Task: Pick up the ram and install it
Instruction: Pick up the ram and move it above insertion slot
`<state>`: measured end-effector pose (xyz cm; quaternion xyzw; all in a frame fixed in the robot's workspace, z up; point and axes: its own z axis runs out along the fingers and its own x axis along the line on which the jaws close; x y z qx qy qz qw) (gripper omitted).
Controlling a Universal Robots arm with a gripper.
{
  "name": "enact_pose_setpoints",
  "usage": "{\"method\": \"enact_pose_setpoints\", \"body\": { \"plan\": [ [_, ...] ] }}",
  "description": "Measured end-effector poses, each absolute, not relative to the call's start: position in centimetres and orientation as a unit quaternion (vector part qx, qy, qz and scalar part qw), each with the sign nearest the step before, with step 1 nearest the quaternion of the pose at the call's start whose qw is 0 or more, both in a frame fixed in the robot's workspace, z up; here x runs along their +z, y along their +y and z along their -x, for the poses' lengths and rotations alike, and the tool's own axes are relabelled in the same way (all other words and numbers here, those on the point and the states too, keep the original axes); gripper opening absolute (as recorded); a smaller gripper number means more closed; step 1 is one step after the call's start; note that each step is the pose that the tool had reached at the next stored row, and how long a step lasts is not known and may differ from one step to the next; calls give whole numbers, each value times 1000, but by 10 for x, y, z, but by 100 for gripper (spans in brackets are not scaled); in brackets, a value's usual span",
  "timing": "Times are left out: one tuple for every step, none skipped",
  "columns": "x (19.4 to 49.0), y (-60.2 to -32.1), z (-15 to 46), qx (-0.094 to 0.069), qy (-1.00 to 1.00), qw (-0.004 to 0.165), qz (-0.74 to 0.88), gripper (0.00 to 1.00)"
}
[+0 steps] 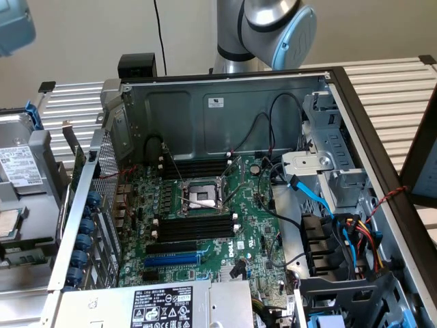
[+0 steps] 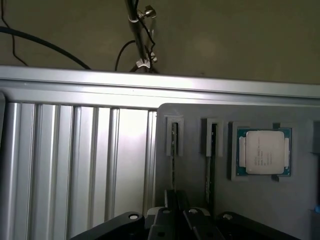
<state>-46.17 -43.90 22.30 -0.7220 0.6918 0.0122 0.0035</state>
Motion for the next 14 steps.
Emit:
{"method": "enact_pose_setpoints", "body": {
  "plan": [
    [223,-439,462,12,692,3,722,12],
    [223,-439,462,12,692,3,722,12],
    [224,-439,462,12,692,3,722,12],
    [224,-439,462,12,692,3,722,12],
    [225,-439,462,12,692,3,722,12],
    [226,-439,462,12,692,3,722,12],
    [227,-439,462,12,692,3,722,12],
    [230,-439,462,12,692,3,722,12],
    [232,-439,462,12,692,3,722,12],
    [235,-439,462,12,692,3,722,12],
    [239,-439,462,11,692,2,722,12],
    [242,-439,462,11,692,2,722,12],
    [245,-439,462,10,692,1,722,12],
    [249,-439,462,9,692,0,722,12]
  ]
}}
